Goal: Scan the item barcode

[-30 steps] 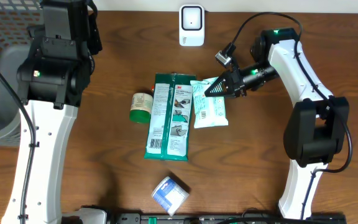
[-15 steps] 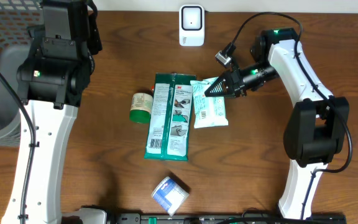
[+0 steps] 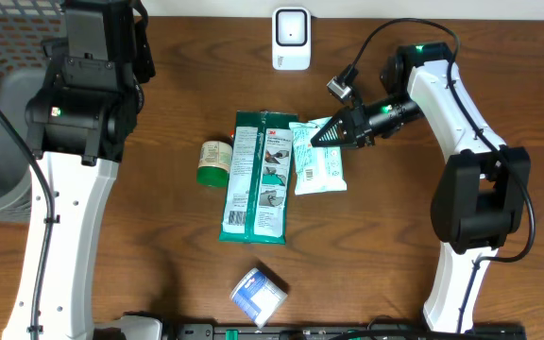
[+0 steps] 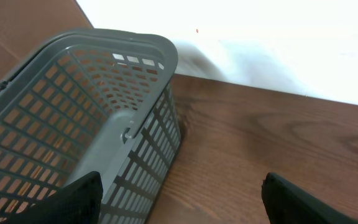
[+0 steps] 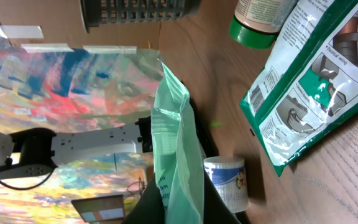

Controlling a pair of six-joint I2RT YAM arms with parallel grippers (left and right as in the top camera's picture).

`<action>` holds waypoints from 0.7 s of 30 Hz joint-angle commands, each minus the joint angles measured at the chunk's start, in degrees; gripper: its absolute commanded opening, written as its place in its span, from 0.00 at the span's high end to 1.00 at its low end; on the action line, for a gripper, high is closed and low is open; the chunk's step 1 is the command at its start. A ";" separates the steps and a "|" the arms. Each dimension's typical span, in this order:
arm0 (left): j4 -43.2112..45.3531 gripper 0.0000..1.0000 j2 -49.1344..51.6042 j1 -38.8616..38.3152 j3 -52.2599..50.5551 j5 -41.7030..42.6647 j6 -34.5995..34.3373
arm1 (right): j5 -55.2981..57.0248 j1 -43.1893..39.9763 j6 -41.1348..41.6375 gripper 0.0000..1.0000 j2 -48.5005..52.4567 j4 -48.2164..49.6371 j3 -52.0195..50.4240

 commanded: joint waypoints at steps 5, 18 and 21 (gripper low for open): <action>0.02 0.18 0.22 0.07 0.11 -0.74 0.11 | -1.18 0.22 -1.29 0.99 -1.46 -0.02 0.48; 0.02 0.18 0.22 0.09 0.11 -0.74 0.11 | -1.11 0.22 -1.29 0.99 -1.46 1.16 0.48; 0.02 0.18 0.22 0.09 0.11 -0.74 0.11 | 0.07 0.22 3.26 0.99 -1.46 5.51 0.48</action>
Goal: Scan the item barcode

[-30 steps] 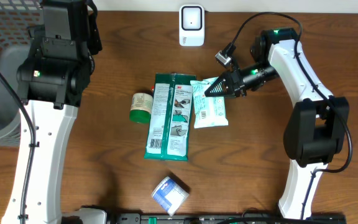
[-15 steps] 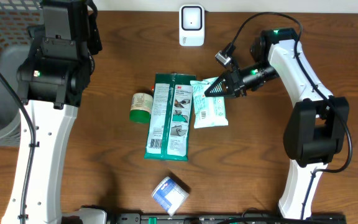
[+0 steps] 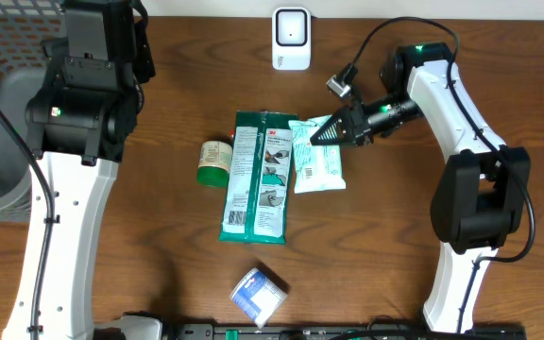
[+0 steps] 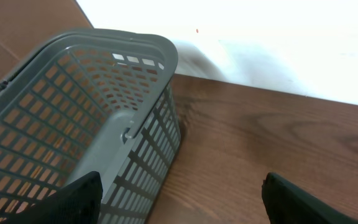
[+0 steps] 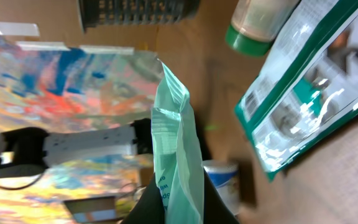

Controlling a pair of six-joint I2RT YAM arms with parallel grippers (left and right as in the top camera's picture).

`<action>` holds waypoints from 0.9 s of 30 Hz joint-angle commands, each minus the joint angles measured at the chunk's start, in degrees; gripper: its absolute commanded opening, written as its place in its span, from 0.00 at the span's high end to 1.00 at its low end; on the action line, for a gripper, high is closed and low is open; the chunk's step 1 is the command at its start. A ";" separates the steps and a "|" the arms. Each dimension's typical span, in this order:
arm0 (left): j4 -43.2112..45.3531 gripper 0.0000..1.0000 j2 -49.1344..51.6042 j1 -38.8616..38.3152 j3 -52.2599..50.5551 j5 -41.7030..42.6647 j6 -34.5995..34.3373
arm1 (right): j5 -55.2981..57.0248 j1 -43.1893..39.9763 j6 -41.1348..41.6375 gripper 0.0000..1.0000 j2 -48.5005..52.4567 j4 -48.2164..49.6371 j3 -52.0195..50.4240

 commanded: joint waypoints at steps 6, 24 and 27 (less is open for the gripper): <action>0.02 0.18 0.22 0.09 0.11 -0.72 0.11 | 19.87 0.50 29.44 0.99 -1.46 21.88 0.52; 0.02 0.18 0.22 0.09 0.11 -0.72 0.11 | 55.84 8.83 30.29 0.99 -1.46 28.74 18.69; 0.04 0.18 0.22 0.09 0.11 -0.72 0.11 | 59.10 10.62 29.97 0.99 -1.46 29.16 20.22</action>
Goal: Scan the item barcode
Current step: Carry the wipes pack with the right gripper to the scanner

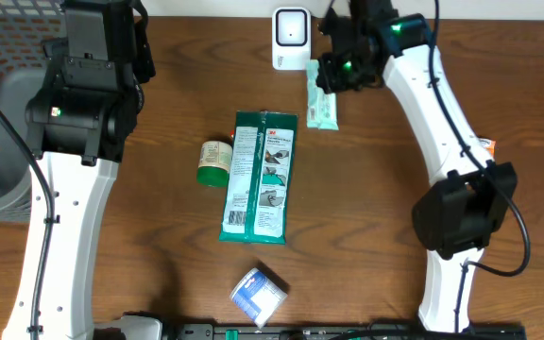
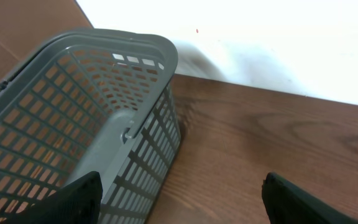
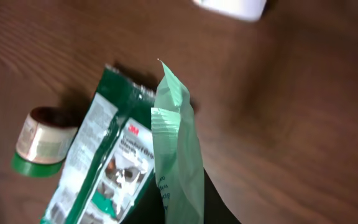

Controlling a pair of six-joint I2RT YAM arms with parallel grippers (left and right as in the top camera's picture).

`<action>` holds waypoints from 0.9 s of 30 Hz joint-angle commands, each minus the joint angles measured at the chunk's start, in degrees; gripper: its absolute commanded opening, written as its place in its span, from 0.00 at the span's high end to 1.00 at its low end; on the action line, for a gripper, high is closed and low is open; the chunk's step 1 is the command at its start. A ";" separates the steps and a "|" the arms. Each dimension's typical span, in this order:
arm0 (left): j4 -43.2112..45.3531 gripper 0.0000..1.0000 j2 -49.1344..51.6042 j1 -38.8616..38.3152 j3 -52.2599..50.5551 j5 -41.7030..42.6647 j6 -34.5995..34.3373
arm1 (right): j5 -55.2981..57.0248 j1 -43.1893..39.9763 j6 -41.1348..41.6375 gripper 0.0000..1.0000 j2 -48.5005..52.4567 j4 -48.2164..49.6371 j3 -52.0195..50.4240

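My right gripper (image 1: 331,77) is shut on a light green wipes pack (image 1: 322,104), which hangs in the air just right of and below the white barcode scanner (image 1: 291,39) at the table's back edge. In the right wrist view the pack (image 3: 178,146) stands edge-on between the dark fingers, with the scanner's corner (image 3: 232,7) at the top. My left gripper (image 2: 179,199) is open over the table beside the grey basket (image 2: 73,118), with nothing between its fingers.
A long dark green 3M pouch (image 1: 259,176) lies mid-table with a green-lidded jar (image 1: 214,162) on its left side. A small blue and white roll (image 1: 258,295) rests near the front edge. The grey basket stands at the far left.
The right arm has lifted the wipes pack off the table beside the 3M pouch and now holds it up by the scanner. The left arm has not moved.
The right gripper was shut on the wipes pack's edge while it lay next to the 3M pouch. It stayed there a moment later. Now the pack is held in the air close to the scanner. The left arm stayed still throughout.
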 commanded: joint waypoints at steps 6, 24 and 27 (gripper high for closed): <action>0.02 0.17 0.22 0.09 0.11 -0.74 0.11 | 6.23 2.89 -2.12 0.99 -1.46 0.35 2.43; 0.02 0.18 0.22 0.09 0.11 -0.74 0.11 | 43.87 13.66 -11.56 0.99 -1.46 13.49 2.43; 0.00 0.18 0.22 0.09 0.11 -0.74 0.11 | 50.36 15.23 -14.93 0.99 -1.46 17.20 2.43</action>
